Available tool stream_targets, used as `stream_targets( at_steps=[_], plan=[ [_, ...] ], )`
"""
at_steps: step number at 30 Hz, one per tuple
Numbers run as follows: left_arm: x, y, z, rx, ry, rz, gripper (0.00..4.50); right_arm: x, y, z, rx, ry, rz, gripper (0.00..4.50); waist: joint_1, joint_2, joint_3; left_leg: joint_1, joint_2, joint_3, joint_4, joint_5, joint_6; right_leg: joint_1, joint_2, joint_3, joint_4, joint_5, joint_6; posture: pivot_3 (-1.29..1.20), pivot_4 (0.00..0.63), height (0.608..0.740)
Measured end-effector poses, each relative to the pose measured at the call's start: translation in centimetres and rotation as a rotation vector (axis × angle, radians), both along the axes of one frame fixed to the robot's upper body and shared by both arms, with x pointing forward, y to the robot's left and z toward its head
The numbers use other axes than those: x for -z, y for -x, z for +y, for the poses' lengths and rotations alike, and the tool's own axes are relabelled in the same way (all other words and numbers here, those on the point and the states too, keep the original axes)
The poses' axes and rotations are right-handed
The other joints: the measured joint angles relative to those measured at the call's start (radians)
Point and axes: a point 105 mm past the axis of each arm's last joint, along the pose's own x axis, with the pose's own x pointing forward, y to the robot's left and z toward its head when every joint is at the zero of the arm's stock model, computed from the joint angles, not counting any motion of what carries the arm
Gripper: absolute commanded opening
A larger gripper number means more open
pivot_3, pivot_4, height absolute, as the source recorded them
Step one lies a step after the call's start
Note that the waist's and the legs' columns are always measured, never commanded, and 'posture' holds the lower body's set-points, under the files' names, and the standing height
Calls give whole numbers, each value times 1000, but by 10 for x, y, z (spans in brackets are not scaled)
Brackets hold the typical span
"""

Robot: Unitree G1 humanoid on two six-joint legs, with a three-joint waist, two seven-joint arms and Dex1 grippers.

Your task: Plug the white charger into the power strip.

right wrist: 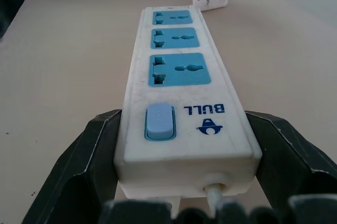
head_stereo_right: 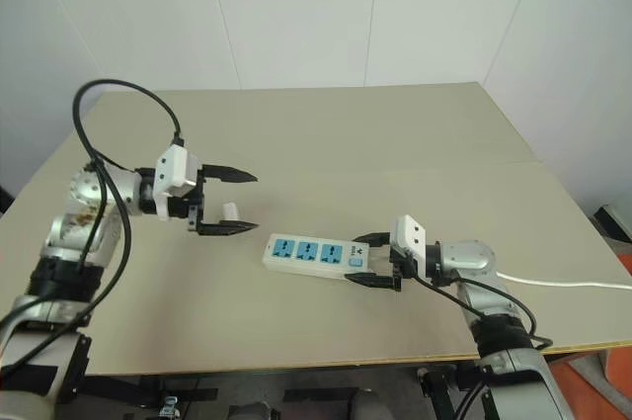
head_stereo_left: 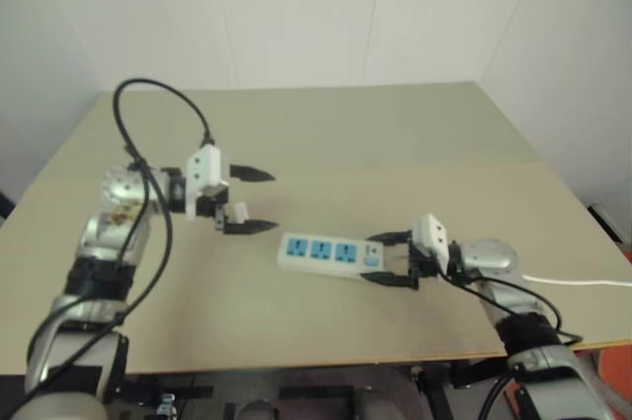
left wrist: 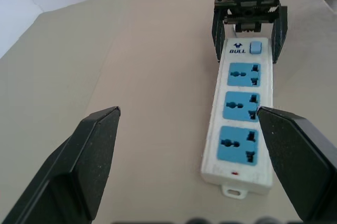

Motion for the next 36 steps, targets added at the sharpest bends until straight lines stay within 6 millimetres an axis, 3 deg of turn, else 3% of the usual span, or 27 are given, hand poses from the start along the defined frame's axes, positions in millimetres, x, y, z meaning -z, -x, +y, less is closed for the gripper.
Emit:
stream_targets(
  at_steps=[7,13,21,28,36],
  plan=[
    [-20,-22,22,140,-604,-240,4500,-4,-8,9,-64,17,17,3391,7,-1,2,-4,-1,0,0,0,0,-2,-1,0,-2,0,0,0,150,740],
    [-6,-24,6,396,-936,-345,4500,1,-5,13,-77,11,24,3391,4,-1,3,-11,-1,0,2,0,0,-9,-1,1,0,0,0,0,150,740],
    [2,-22,8,577,-1182,-395,4500,7,3,14,-75,0,45,3391,3,-2,3,-11,-1,0,3,0,1,-9,-1,1,0,0,0,0,150,740],
    [12,-16,6,768,-1264,-494,4500,10,9,15,-59,-5,55,3391,3,-2,3,-11,-1,0,4,0,1,-9,-1,1,1,0,0,0,150,740],
    [28,-30,8,765,-1350,-596,4500,12,12,16,-39,-11,58,3391,5,-2,3,-11,-2,-1,4,0,1,-9,-1,1,1,0,1,0,150,740]
  ],
)
